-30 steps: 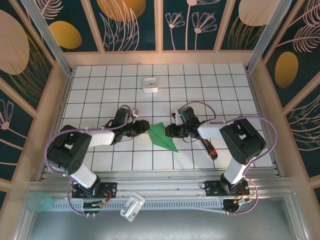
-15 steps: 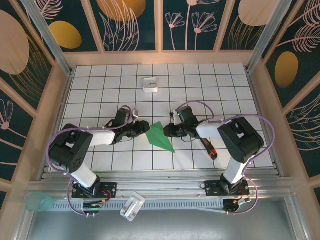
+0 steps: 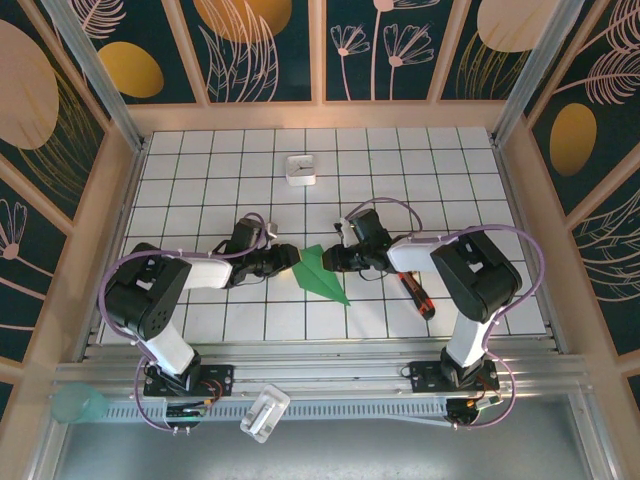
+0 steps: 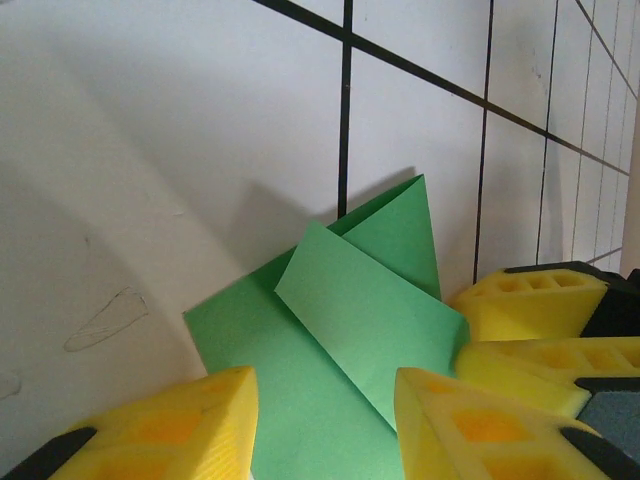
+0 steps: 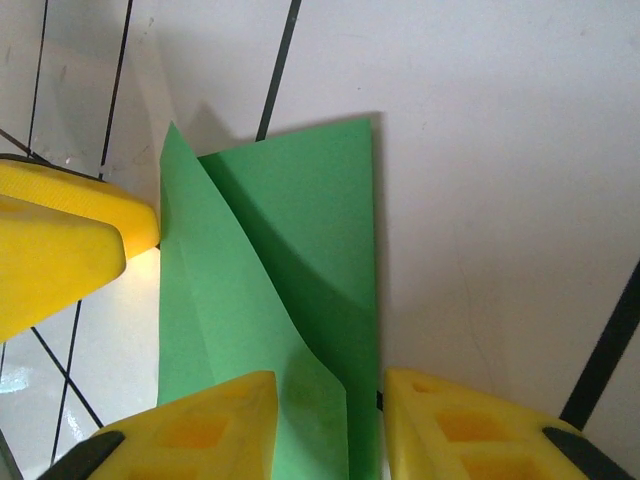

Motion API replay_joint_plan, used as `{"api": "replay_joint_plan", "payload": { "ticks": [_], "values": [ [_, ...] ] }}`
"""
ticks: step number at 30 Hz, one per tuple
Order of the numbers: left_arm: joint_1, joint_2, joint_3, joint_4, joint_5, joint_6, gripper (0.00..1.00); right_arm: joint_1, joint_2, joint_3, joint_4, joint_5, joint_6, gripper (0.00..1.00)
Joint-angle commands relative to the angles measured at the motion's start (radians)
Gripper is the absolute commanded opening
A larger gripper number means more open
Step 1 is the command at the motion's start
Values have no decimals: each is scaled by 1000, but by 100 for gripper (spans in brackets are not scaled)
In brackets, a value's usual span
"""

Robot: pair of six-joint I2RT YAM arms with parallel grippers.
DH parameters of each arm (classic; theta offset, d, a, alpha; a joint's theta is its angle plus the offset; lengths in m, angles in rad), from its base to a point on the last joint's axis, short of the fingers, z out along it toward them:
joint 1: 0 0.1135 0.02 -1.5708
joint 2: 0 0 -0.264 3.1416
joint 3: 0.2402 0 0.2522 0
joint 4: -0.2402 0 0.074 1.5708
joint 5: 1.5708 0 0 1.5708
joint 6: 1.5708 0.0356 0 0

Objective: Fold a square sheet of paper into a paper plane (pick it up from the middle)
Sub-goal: Turn over the paper at the center of the table.

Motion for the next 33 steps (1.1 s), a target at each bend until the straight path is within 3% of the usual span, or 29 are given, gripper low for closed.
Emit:
{"api": "replay_joint_plan", "payload": {
  "ticks": [1,10,27,33],
  "values": [
    [-5,57,16,10,16,16,41,18,22,9,9,-71,-4,32],
    [-5,68,20,10,16,17,41,-5,0,-8,40,-133,7,22],
    [-5,77,16,10,18,17,41,20,29,-3,72,-141,-5,27],
    [-5,81,11,18,18,16,41,46,37,10,47,-87,-30,27]
  ]
}}
